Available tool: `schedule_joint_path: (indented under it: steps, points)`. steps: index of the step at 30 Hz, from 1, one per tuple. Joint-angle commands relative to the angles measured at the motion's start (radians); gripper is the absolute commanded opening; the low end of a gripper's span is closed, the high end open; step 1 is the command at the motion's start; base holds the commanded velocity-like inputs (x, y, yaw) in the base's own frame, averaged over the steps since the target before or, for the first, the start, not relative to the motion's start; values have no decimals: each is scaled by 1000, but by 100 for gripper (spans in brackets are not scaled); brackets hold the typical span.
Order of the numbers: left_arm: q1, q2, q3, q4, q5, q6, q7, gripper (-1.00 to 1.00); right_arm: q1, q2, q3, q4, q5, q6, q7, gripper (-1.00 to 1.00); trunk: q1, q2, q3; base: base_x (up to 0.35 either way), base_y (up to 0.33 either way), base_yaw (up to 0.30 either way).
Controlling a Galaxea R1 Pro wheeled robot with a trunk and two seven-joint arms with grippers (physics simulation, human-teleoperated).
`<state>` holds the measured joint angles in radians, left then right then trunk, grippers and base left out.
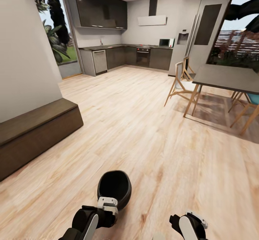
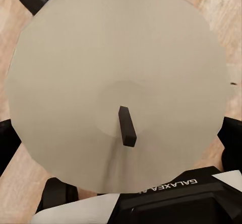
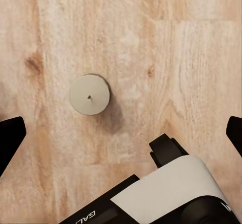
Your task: Place each of the two pumpkins and all three candles from the living room inside a cabinet in the living room (use any cabinet), then make sure every cabinet is closed, and position the cauldron so it is next to a table in the living room.
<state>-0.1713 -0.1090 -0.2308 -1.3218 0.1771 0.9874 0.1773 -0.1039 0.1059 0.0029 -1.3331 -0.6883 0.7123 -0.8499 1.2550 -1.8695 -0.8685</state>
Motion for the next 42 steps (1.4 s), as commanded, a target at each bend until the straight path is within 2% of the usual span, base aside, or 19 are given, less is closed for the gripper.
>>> schedule_joint_path:
  steps: [1, 14, 17, 24, 31, 37, 42]
  points:
    - [-1, 0, -1, 0, 12, 3, 10, -100, 0, 0, 0, -2, -8, 3, -9, 100, 0, 0, -1, 13, 80, 182]
    - [-1, -3, 3, -29, 16, 8, 11, -100, 0, -2, -1, 4, -8, 3, -9, 100, 0, 0, -1, 2, 11, 24]
    - [-1, -3, 4, -42, 17, 13, 12, -100, 0, -2, -1, 8, -9, 3, -8, 100, 11, -21, -10, 0, 0, 0]
    - [-1, -3, 5, -49, 15, 16, 13, -100, 0, -2, 0, 106, -5, 3, -8, 100, 38, -70, -32, 0, 0, 0]
    - [-1, -3, 7, -50, 14, 16, 13, -100, 0, -4, 0, 139, 1, -3, -4, 100, 65, -119, -54, 0, 0, 0]
    - [-1, -3, 7, -50, 15, 16, 13, -100, 0, -30, -1, 185, 26, -47, -3, 100, 88, -161, -73, 0, 0, 0]
    - [-1, -3, 6, -50, 15, 16, 13, -100, -2, -35, -1, 202, 31, -53, 8, 100, 107, -196, -89, 0, 0, 0]
